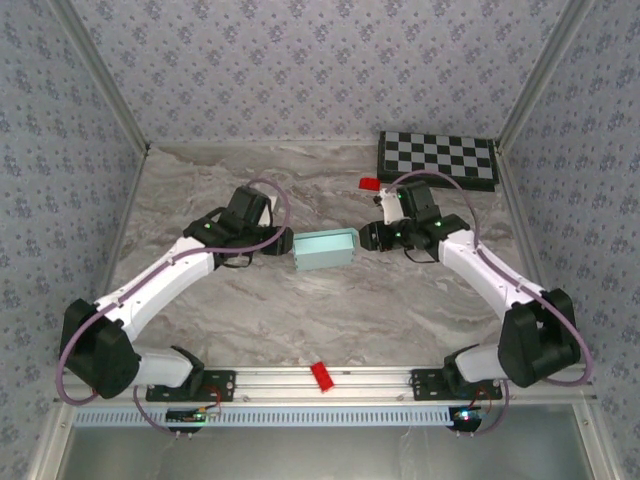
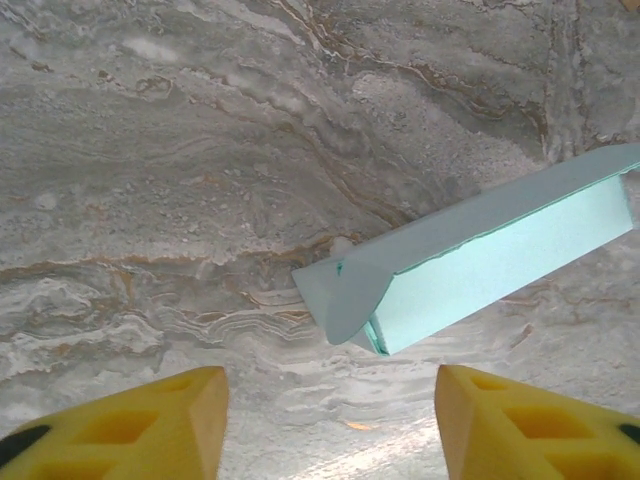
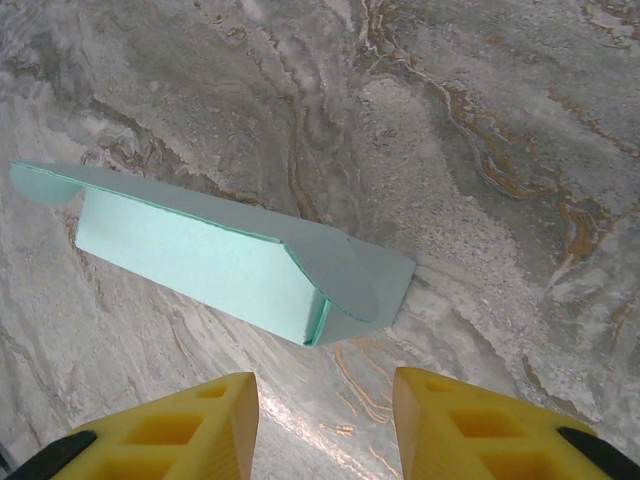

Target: Fold the paper box

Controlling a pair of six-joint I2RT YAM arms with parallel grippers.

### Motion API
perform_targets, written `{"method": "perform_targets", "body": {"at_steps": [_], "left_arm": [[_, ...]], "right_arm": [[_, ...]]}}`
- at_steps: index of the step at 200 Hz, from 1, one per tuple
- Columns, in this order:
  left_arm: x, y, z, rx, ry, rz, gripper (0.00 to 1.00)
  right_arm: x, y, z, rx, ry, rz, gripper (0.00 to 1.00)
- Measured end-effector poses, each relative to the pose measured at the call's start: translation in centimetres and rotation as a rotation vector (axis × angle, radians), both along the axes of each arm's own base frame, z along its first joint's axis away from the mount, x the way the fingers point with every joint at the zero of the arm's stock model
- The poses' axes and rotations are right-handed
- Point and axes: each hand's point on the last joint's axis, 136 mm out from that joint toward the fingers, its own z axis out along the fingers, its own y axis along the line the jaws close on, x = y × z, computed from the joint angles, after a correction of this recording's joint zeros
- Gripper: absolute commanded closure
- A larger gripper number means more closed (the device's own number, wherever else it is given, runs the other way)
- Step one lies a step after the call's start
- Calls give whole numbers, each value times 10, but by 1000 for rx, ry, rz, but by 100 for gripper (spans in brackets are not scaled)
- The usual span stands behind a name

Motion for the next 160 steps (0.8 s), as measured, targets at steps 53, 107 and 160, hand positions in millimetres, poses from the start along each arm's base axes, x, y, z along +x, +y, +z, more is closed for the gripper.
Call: {"method": "perform_targets", "body": {"at_steps": [53, 107, 160], "left_arm": [[1, -10, -11, -28, 36, -18, 60], [2, -14, -28, -11, 84, -27, 63], [2, -16, -34, -7, 99, -31, 65]], "right_arm": [[8, 7, -4, -12, 5, 10, 58], [15, 10, -12, -30, 17, 9, 59], [15, 15, -21, -43, 35, 21, 62]]}}
